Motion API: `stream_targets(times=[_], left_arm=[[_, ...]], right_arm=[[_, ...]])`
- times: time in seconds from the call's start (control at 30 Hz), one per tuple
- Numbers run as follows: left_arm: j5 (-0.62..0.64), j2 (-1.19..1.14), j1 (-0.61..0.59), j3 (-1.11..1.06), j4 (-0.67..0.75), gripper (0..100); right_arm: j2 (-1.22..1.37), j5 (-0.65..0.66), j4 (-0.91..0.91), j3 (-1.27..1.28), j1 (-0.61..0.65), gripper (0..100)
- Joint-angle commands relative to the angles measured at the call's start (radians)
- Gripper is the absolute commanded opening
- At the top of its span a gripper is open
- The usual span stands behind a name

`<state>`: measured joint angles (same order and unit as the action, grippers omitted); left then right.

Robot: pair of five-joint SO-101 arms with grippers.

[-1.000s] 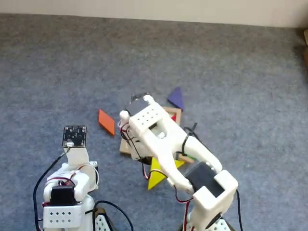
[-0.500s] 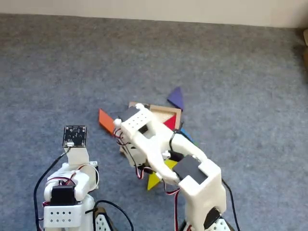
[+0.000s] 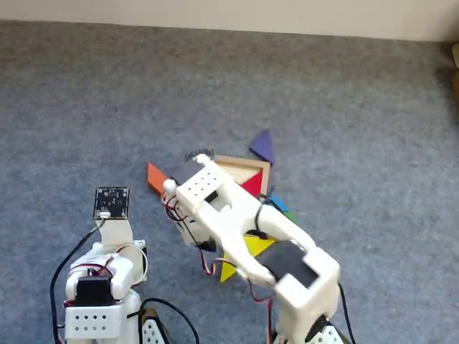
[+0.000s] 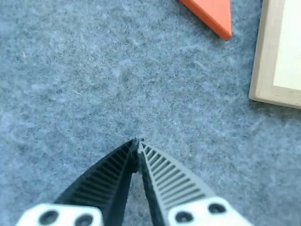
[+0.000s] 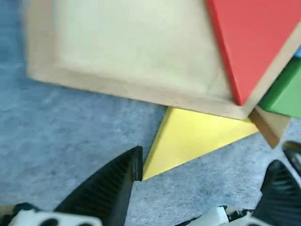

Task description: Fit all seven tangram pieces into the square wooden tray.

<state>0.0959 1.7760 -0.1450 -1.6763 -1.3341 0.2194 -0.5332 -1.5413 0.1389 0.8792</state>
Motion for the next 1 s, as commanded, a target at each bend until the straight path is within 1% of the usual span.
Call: stream_targets(times=[0.0, 0.2, 0.37, 0.47, 0.53, 0.7, 0.8, 0.97], left_arm=[[-0.008, 0.05, -0.013, -0.019, -0.002, 1], [-0.008, 0.05, -0.013, -0.019, -0.002, 1], [-0.008, 0.05, -0.013, -0.019, -0.002, 1], [-0.008, 0.05, -0.013, -0.019, -0.002, 1], [-0.008, 0.05, -0.013, -0.019, -0.002, 1], [-0.008, 0.05, -0.013, -0.019, -0.002, 1], [-0.008, 0.05, -0.013, -0.019, -0.002, 1], [-0.008, 0.05, -0.013, -0.019, -0.002, 1]], right_arm=[[-0.185, -0.009, 0.008, 0.018, -0.019, 38.2], [-0.323, -0.011, 0.168, 0.191, -0.117, 38.0], [-0.43, -0.011, 0.375, 0.415, -0.114, 38.0], [-0.453, -0.012, 0.498, 0.529, -0.108, 38.0], [-0.452, -0.012, 0.547, 0.584, -0.105, 38.0], [-0.449, -0.012, 0.568, 0.624, -0.065, 38.0], [-0.446, -0.011, 0.567, 0.625, -0.065, 38.0], [-0.343, -0.005, 0.561, 0.624, -0.065, 38.0]])
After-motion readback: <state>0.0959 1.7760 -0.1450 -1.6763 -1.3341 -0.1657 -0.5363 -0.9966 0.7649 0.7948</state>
